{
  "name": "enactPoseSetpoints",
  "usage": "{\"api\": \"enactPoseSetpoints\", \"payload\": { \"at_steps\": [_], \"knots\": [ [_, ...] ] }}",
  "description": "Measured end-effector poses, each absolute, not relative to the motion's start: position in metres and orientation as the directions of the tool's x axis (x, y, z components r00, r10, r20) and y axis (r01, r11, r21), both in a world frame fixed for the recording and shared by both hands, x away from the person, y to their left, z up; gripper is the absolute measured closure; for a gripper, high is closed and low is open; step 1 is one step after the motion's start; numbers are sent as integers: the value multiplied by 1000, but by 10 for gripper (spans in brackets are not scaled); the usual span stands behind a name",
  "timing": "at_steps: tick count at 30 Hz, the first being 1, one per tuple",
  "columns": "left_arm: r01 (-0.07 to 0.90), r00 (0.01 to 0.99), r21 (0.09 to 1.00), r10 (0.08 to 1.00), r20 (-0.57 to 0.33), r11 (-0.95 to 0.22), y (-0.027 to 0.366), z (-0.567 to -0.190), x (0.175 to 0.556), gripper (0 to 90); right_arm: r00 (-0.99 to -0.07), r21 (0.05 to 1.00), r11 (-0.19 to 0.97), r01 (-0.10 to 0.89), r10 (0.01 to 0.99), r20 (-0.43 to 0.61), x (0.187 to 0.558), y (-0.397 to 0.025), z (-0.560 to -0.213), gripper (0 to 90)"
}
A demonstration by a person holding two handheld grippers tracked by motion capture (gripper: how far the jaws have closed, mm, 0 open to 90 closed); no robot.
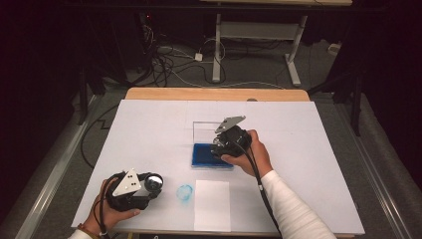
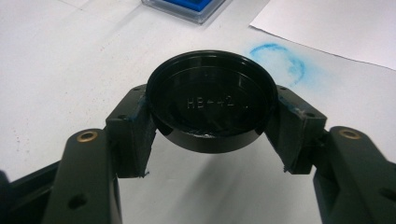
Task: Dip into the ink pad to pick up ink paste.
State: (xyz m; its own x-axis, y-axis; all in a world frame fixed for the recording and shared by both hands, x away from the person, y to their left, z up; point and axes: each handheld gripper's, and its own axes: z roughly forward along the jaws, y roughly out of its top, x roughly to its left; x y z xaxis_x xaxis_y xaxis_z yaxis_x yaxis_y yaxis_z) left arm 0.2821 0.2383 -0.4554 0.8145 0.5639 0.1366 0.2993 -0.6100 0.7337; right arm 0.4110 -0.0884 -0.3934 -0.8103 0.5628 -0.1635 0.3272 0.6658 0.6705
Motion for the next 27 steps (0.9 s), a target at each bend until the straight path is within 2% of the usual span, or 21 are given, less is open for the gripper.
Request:
{"api": "enactPoseSetpoints", "payload": {
  "at_steps": [12, 27],
  "knots": [
    [302, 816, 728, 562, 136, -616, 238, -456, 283, 365, -806, 641, 673, 368, 575, -140, 415, -94, -415, 568],
    [304, 816, 724, 561, 137, -619, 238, -457, 283, 365, -802, 642, 661, 387, 586, -120, 417, -96, -421, 569]
  ]
}}
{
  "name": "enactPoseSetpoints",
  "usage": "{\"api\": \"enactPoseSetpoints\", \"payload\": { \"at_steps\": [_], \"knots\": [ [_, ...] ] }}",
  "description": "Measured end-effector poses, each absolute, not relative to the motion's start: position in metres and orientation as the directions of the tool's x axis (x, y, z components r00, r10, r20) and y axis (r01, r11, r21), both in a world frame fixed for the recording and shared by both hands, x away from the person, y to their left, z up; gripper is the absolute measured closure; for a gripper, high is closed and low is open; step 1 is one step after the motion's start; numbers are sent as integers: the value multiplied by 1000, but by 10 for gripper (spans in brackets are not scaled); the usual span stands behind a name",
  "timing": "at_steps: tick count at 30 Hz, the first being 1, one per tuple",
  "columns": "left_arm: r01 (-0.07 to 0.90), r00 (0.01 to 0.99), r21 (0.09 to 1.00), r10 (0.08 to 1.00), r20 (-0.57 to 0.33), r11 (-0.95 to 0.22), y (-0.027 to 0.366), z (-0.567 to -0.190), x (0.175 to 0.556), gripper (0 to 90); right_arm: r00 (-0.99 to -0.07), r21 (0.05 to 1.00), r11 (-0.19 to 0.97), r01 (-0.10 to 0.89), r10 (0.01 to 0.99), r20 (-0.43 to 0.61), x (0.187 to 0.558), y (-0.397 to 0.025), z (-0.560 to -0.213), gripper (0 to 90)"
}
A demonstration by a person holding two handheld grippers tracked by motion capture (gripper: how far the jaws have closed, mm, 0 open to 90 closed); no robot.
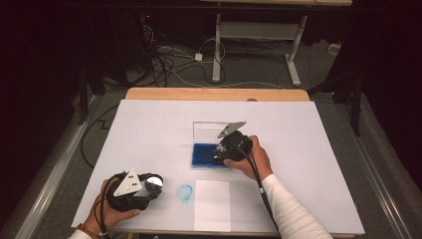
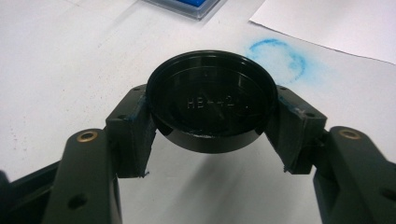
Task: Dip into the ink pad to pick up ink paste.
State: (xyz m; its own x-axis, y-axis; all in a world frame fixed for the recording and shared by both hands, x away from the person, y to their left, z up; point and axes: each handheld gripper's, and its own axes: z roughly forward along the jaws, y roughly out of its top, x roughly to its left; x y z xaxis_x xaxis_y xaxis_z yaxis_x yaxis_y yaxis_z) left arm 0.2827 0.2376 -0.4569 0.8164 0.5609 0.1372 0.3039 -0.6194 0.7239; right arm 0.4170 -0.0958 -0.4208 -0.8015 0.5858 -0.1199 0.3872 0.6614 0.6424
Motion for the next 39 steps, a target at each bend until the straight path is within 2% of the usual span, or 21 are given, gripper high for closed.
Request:
{"api": "enactPoseSetpoints", "payload": {
  "at_steps": [13, 24, 31, 36, 39],
  "knots": [
    [302, 818, 721, 558, 140, -623, 237, -457, 281, 365, -803, 652, 650, 391, 587, -103, 417, -100, -423, 569],
    [302, 821, 717, 554, 139, -628, 235, -458, 282, 365, -802, 642, 674, 366, 578, -151, 414, -95, -424, 569],
    [303, 822, 719, 553, 135, -626, 236, -458, 282, 365, -803, 653, 649, 390, 587, -104, 417, -102, -424, 569],
    [301, 823, 718, 551, 137, -628, 235, -458, 282, 365, -801, 645, 672, 365, 579, -151, 414, -95, -424, 569],
    [302, 823, 717, 552, 136, -628, 235, -458, 282, 365, -800, 651, 655, 383, 588, -121, 415, -98, -424, 569]
  ]
}}
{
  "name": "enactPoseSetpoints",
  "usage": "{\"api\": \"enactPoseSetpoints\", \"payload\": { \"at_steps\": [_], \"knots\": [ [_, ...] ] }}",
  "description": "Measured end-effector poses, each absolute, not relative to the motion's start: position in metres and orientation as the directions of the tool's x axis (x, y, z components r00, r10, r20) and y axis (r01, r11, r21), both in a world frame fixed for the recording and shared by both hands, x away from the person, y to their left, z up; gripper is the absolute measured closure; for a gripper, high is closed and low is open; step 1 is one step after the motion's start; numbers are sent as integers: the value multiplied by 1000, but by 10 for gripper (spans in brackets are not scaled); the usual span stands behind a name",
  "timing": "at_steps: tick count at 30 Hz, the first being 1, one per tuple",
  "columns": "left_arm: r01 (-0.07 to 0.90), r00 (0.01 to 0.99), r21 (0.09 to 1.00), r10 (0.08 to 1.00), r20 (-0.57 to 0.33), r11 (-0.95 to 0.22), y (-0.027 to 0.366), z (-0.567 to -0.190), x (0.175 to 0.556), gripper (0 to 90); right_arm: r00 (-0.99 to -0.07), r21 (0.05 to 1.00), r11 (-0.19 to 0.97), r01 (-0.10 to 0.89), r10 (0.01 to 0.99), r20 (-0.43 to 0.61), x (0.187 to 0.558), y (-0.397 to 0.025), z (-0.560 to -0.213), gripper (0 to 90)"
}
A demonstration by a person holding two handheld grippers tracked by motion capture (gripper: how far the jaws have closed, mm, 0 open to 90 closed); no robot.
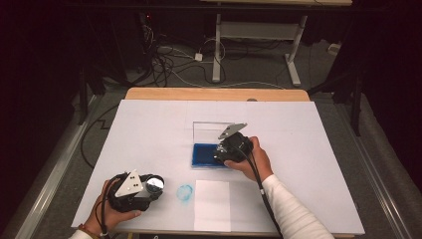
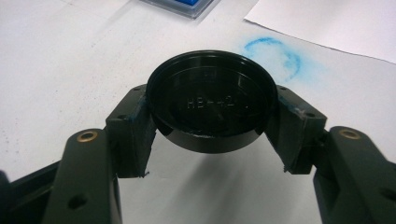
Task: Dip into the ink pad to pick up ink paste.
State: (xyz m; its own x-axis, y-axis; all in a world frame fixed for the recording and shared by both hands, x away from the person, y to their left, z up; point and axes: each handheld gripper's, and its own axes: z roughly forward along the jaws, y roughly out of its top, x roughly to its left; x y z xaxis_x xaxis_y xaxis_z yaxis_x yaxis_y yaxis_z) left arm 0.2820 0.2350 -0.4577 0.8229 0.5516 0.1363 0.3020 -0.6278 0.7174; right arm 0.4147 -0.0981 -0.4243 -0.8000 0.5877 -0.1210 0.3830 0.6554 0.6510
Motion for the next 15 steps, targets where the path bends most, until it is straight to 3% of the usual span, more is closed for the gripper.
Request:
{"api": "enactPoseSetpoints", "payload": {
  "at_steps": [15],
  "knots": [
    [301, 822, 720, 553, 137, -626, 236, -457, 281, 365, -802, 659, 642, 392, 589, -98, 416, -100, -425, 568]
  ]
}}
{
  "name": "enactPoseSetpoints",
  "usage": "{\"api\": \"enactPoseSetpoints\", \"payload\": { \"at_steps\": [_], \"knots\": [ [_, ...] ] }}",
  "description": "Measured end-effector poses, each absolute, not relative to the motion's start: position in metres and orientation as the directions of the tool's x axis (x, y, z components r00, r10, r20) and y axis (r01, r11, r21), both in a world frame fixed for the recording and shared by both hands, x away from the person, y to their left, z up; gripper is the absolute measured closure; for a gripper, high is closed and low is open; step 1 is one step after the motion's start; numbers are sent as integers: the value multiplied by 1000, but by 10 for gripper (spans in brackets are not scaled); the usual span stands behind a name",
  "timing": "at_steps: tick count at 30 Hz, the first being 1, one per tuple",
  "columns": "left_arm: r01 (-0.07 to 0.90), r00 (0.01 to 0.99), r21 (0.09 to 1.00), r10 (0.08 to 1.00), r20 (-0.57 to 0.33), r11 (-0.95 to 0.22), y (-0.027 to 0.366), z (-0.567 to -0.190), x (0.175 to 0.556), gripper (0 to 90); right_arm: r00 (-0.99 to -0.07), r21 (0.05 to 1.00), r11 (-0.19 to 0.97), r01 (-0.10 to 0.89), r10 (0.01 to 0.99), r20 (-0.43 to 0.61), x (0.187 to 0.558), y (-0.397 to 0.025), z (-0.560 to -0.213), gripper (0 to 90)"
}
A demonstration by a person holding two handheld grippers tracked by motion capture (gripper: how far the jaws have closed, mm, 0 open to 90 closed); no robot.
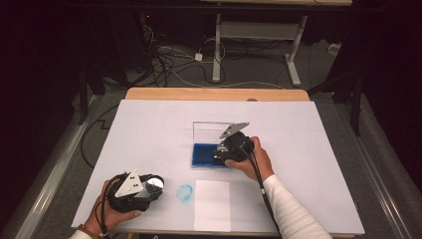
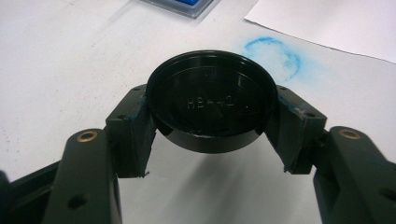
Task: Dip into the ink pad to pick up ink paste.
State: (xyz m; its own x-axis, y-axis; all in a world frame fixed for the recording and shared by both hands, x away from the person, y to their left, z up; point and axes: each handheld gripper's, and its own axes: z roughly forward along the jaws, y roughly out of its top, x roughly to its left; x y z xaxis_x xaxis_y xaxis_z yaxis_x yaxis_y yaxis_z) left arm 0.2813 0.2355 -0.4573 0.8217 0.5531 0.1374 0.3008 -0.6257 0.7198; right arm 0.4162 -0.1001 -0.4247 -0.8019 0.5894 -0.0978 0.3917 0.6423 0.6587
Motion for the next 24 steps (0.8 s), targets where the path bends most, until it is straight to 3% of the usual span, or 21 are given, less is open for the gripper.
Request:
{"api": "enactPoseSetpoints", "payload": {
  "at_steps": [8, 24],
  "knots": [
    [306, 817, 720, 560, 137, -623, 236, -457, 283, 365, -802, 705, 595, 385, 594, -64, 410, -110, -420, 568],
    [304, 811, 726, 567, 143, -617, 237, -455, 281, 365, -818, 773, 564, 292, 565, -104, 384, -123, -390, 568]
  ]
}}
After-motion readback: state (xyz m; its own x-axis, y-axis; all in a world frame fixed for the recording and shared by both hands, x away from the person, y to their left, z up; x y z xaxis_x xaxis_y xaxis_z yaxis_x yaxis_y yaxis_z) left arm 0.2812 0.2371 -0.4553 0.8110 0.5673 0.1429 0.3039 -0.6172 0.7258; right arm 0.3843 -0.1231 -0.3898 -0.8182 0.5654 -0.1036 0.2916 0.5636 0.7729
